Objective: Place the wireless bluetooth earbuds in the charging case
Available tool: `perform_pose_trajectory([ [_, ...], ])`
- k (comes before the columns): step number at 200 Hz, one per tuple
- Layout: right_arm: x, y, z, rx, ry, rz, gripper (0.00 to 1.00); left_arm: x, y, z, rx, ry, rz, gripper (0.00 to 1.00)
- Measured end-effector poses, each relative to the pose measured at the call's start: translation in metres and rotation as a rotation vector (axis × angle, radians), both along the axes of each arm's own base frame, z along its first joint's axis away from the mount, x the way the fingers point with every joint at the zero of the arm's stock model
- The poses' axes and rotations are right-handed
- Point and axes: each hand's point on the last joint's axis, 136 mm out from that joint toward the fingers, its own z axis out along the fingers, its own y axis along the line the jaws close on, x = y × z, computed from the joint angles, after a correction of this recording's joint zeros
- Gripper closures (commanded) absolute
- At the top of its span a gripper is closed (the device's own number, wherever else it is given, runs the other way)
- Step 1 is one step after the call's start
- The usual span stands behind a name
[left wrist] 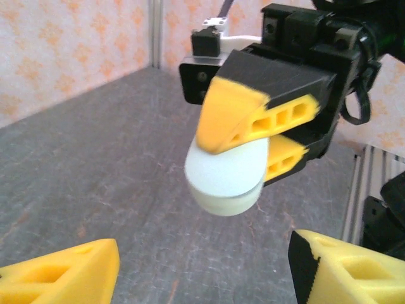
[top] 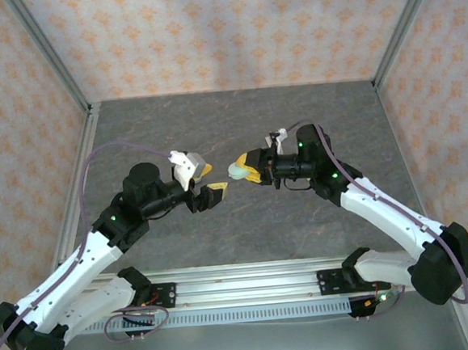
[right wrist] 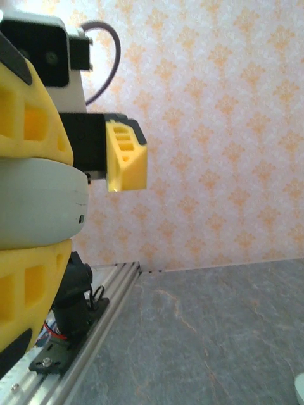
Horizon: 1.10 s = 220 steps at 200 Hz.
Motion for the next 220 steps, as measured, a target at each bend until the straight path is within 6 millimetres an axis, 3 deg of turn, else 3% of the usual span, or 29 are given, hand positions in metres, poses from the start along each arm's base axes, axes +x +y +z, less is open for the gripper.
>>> perform_pose_trajectory([
  [32, -0.003, 0.001, 0.019, 0.036, -0.013, 0.017, 0.9, 0.007, 0.003, -0.003, 0.018, -0.013, 0.037, 0.3],
  [105, -0.007, 0.003, 0.042, 0.083, -0.027, 0.044, 0.9, 0.002, -0.032, 0.014, -0.197, -0.052, -0.139, 0.36],
  [155, -0.01, 0.003, 0.048, 0.101, -0.029, 0.056, 0.9, 0.002, -0.049, 0.03, -0.264, -0.037, -0.233, 0.4],
  [185, -0.013, 0.004, 0.049, 0.103, -0.029, 0.067, 0.9, -0.001, -0.052, 0.044, -0.3, -0.059, -0.259, 0.43],
  [220, -0.014, 0.004, 0.051, 0.111, -0.031, 0.074, 0.9, -0.001, -0.053, 0.048, -0.31, -0.053, -0.269, 0.46],
])
